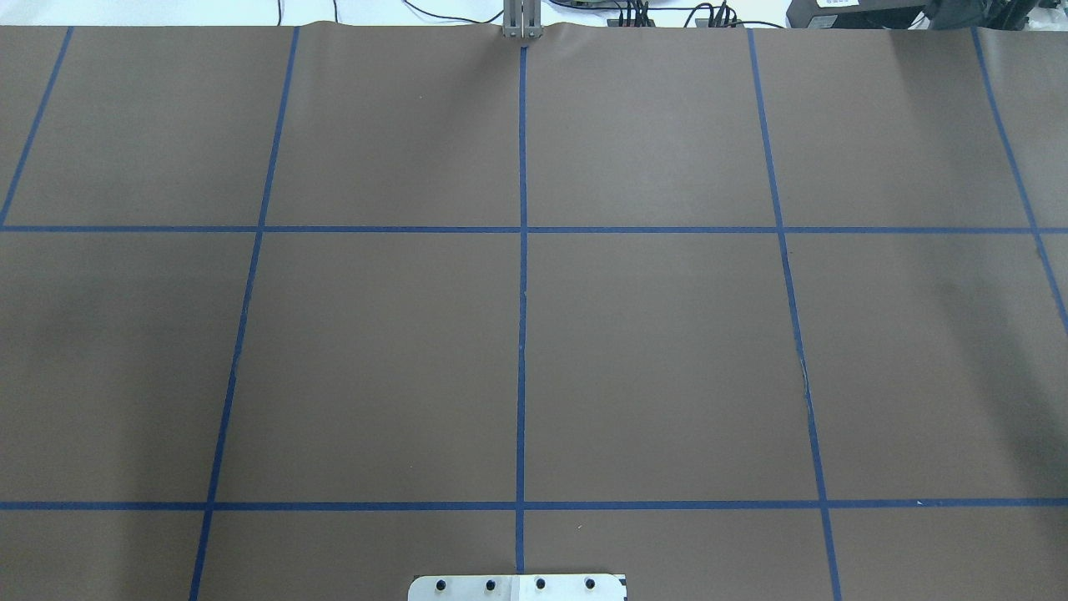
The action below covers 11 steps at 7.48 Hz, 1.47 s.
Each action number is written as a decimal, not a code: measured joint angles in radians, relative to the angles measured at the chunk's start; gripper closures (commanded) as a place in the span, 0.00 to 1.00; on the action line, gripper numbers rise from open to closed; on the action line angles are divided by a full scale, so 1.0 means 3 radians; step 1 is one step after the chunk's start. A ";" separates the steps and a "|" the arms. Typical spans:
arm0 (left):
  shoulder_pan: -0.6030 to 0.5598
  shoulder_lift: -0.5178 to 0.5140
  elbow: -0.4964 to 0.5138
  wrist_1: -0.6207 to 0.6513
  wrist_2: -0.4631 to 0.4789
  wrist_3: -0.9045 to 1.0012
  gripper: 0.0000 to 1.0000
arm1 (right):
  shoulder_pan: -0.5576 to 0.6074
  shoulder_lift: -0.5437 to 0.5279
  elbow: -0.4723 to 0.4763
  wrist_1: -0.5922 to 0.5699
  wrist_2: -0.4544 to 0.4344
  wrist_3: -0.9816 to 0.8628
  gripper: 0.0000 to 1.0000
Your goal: Place and press bell with both arms
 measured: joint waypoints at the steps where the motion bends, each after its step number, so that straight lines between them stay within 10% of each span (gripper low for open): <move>1: 0.0035 0.0095 0.0048 -0.0004 -0.0006 -0.0044 0.00 | 0.0000 -0.0001 0.0006 -0.0001 0.0004 -0.0001 0.00; 11: 0.1177 0.0259 0.0875 -0.0499 0.0023 -0.0213 0.00 | -0.0005 -0.0005 0.0021 0.0000 0.0012 -0.0024 0.00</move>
